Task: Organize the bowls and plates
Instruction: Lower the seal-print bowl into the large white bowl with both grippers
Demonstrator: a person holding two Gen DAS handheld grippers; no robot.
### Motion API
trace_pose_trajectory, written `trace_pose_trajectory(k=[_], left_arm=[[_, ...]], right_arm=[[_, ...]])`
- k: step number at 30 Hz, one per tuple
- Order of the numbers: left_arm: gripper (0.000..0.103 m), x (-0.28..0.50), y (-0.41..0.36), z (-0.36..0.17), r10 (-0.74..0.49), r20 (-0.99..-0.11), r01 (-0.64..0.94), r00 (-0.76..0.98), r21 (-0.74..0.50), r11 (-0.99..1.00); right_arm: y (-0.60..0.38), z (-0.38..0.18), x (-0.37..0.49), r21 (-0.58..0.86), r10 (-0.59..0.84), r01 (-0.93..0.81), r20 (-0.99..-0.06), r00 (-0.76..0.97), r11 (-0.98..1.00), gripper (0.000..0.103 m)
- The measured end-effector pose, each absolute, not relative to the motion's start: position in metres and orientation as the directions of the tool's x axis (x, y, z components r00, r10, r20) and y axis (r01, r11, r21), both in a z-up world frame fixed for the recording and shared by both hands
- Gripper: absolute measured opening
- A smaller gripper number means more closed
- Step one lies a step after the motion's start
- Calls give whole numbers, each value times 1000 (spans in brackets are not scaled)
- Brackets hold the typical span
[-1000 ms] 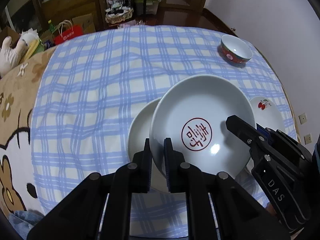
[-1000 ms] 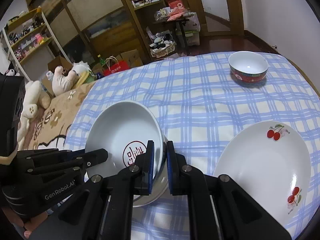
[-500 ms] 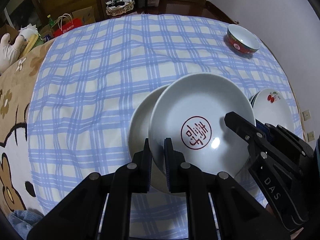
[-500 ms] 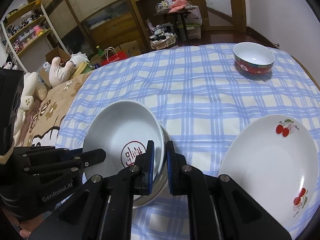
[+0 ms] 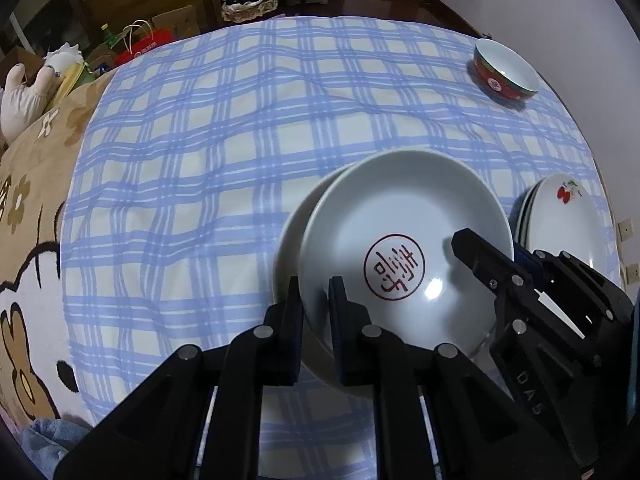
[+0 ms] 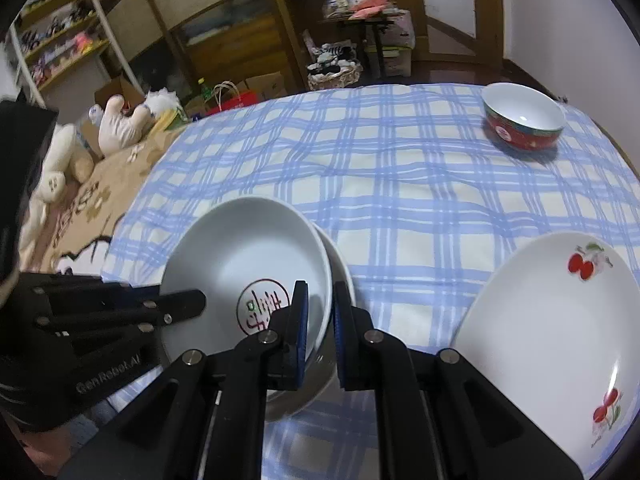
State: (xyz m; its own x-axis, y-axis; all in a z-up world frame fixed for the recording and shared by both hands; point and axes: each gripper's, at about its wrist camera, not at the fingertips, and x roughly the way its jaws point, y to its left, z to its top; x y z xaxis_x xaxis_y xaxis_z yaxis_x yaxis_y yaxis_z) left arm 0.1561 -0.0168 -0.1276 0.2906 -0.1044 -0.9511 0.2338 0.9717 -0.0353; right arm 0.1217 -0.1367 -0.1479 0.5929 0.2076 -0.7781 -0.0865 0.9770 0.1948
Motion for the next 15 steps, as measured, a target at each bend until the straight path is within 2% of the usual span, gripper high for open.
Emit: trace_pose_trajectory(k=[15], left_arm=[[12,160,-15,-128,-103,-949,215,298,-39,976]], right_arm=[[-143,-151,125,209,223,-93,-772,595,973,12]])
